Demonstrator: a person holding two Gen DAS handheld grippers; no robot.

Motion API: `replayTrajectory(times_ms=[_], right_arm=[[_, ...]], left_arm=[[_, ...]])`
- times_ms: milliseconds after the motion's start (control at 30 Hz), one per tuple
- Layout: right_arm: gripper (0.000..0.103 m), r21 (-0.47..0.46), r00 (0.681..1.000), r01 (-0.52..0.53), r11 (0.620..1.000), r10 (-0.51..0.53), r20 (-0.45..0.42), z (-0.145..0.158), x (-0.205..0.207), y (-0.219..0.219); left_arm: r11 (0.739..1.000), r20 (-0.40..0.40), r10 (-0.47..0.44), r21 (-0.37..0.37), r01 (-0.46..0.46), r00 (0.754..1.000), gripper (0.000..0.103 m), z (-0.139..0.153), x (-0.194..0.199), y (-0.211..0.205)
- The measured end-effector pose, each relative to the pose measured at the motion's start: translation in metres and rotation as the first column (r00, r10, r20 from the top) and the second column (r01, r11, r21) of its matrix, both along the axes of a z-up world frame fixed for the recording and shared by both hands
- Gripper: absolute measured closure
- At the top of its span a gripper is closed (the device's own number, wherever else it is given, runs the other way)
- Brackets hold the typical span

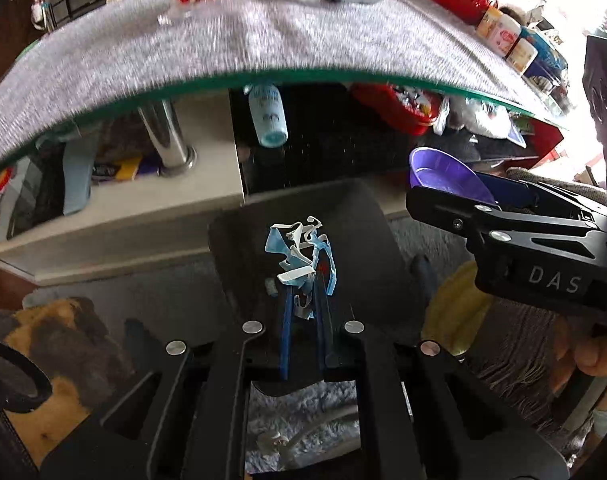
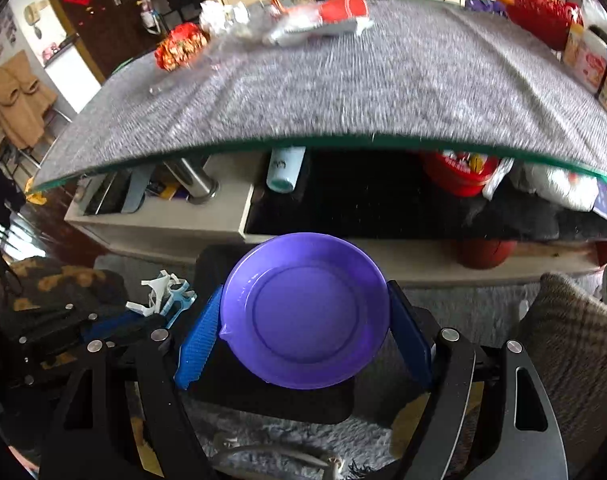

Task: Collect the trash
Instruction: 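Lower the wrapper and purple dish into the black bin and open both tools, then grasp the red foil bag with the left tool while the right tool grasps white tissue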

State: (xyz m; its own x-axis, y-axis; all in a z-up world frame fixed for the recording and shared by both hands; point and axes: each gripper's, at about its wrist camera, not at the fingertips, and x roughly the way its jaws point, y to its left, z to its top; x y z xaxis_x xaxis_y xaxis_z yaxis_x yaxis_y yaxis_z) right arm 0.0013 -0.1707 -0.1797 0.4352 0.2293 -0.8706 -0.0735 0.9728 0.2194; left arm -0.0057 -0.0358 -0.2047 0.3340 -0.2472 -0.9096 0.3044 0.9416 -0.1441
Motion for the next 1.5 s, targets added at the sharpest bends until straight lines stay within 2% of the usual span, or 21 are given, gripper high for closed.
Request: replayTrajectory(times_ms=[400,567,633,767,867,1033,1133,1300,1500], right_arm=[[0.023,0.036,0.998,-0.017,0.999,0.019,-0.053,-0.018,0.005,0.008],[0.022,0.051,0.998,-0.02,0.999,0.023,-0.062,-0.02,0.008,0.01],[0.016,0.055,0.998,-0.018,0.998,0.021,-0.062,-0.02,0.009,0.009],[0.014,0.061,0.998,-0.007,0.998,0.011,-0.061,-0.019,0.011,0.006],[0.014,0.048,0.998,0.018,0.999,-0.016,-0.06,-0.015,0.015,-0.004],[0.013,0.032,0.995,0.097,0.995,-0.097,-0.01,0.009,0.022,-0.033],[0.012,0.046,0.991,0.132,0.99,-0.133,0.031,0.027,0.026,-0.048],[0.011,0.058,0.984,0.152,0.987,-0.156,0.086,0.054,0.037,-0.061],[0.011,0.046,0.977,0.147,0.988,-0.152,0.147,0.081,0.062,-0.067]], left_arm=[[1.0,-0.049,0.0,-0.02,-0.001,0.999,0.091,-0.015,0.004,0.002],[1.0,-0.057,0.006,-0.015,-0.007,0.998,0.075,-0.017,0.008,0.004],[1.0,-0.059,0.008,-0.02,-0.009,0.998,0.056,-0.018,0.008,0.005],[1.0,-0.049,0.01,-0.014,-0.011,0.999,0.048,-0.016,0.008,0.005],[1.0,-0.036,0.018,0.001,-0.018,0.999,0.037,-0.012,0.009,0.007],[1.0,0.016,0.025,0.013,-0.025,1.0,0.019,0.007,0.01,0.013],[0.999,0.057,0.031,0.012,-0.032,0.998,0.013,0.024,0.014,0.016],[0.998,0.108,0.06,-0.009,-0.059,0.992,0.01,0.051,0.026,0.024],[0.996,0.194,0.091,0.006,-0.094,0.977,0.01,0.089,0.048,0.038]])
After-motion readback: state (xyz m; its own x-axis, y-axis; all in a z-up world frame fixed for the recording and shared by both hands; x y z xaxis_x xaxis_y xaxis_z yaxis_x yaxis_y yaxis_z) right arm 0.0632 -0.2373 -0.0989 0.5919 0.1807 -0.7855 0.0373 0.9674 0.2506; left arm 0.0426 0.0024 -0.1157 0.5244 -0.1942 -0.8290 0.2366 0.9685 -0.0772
